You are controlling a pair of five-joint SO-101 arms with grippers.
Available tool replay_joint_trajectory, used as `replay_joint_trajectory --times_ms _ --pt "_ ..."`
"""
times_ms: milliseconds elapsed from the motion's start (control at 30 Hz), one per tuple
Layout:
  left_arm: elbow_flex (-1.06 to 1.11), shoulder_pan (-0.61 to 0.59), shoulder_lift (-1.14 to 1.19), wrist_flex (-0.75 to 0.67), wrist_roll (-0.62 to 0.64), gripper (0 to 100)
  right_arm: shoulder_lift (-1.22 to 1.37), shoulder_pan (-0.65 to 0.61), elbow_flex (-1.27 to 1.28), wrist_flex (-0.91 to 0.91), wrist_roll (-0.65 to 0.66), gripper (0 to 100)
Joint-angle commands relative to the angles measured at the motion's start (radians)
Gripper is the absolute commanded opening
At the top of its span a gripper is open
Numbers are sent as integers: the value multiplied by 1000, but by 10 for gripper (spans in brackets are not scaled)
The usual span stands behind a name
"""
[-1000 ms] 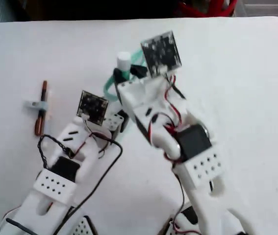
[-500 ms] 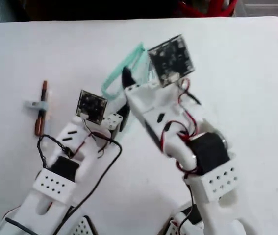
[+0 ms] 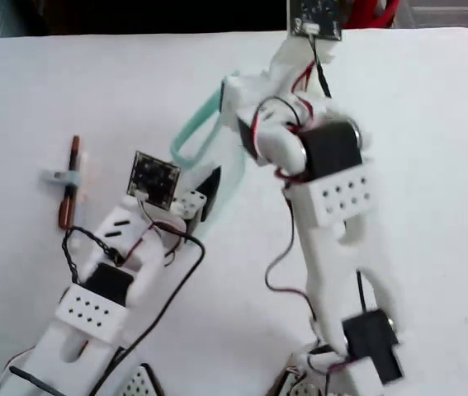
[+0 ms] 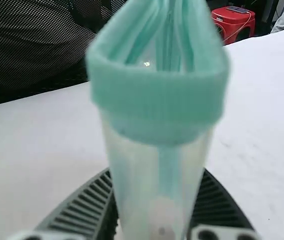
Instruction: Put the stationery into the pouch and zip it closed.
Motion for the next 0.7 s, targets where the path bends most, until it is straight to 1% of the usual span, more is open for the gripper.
replay_joint_trajectory --times_ms 0,133,233,300,367,400,467,533,667 --pt "-11 -2 -8 -25 9 180 154 -10 -278 177 -69 213" --pt "-11 -2 -8 -25 9 180 308 -7 -473 252 -81 212" --pt "-11 -2 -8 -25 9 180 383 -12 -559 286 -80 205" --pt "-11 -2 -8 -25 9 180 394 -5 -563 286 -78 144" --pt "-11 -2 -8 -25 11 180 394 -5 -563 286 -75 40" --pt "-11 -2 -8 -25 11 180 392 -7 -563 286 -60 7" --pt "-11 -2 -10 -23 11 181 392 -13 -563 286 -18 39" --pt "-11 -2 -10 -17 11 184 395 -12 -563 286 -12 18" --pt "-18 -4 -12 6 12 246 403 -2 -559 286 -8 18"
